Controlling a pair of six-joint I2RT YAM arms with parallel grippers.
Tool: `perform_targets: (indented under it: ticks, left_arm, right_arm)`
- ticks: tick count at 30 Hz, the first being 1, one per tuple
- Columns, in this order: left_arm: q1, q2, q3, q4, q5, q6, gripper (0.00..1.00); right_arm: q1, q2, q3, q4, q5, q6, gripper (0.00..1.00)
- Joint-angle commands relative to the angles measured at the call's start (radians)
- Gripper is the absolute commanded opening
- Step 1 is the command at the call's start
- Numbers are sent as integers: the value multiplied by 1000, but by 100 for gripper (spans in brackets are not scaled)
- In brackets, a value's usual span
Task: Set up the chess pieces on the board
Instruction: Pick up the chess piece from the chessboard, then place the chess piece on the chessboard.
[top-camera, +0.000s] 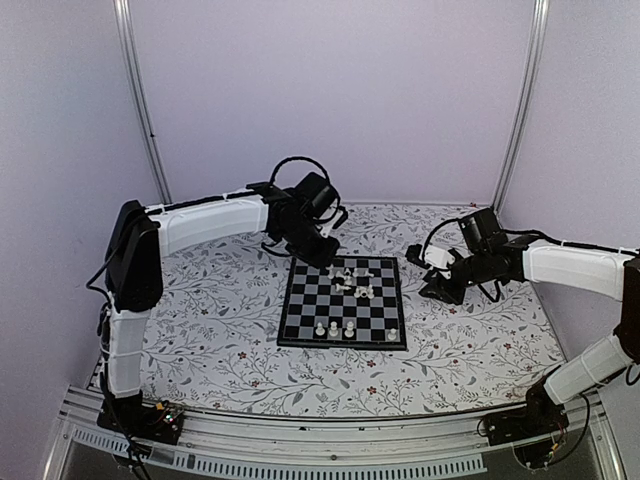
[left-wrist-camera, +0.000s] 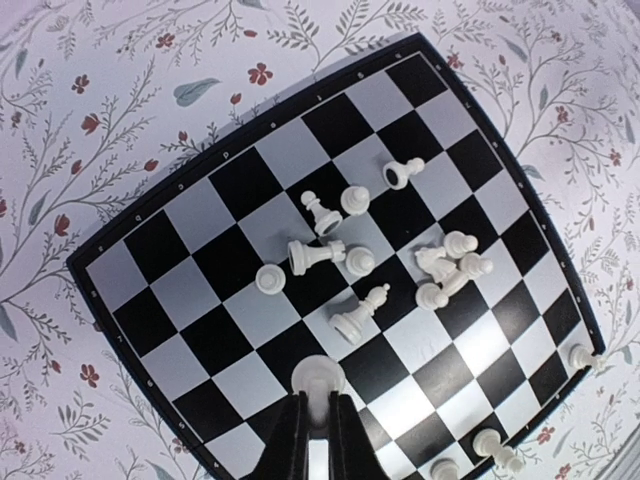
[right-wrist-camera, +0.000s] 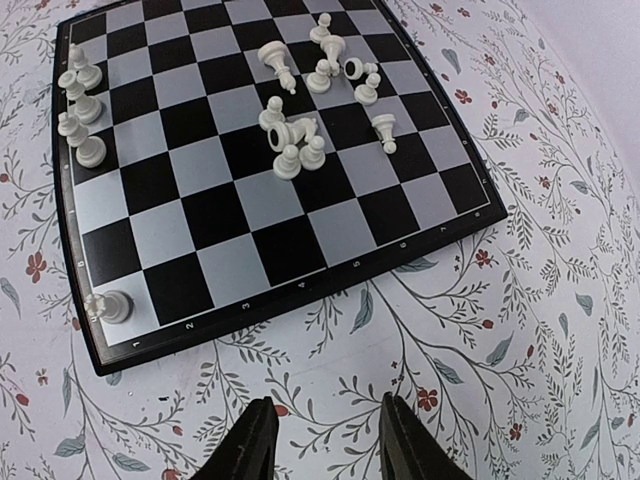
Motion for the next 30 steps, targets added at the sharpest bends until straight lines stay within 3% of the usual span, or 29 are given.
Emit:
perform_targets:
  ticks: [1, 9, 15, 30]
  left_arm:
    - [-13, -104, -105, -7, 44, 63, 0]
    - [-14, -250, -336, -42, 38, 120, 0]
    - [-35, -315, -473, -3, 139, 114, 0]
    - [-101, -281, -517, 43, 186, 78, 0]
  right_arm:
    - [10, 11, -9, 1, 6, -2, 37]
    - [21, 22, -6, 0, 5, -3, 37]
    - [35, 34, -5, -1, 14, -2, 37]
    - [36, 36, -5, -2, 17, -1, 37]
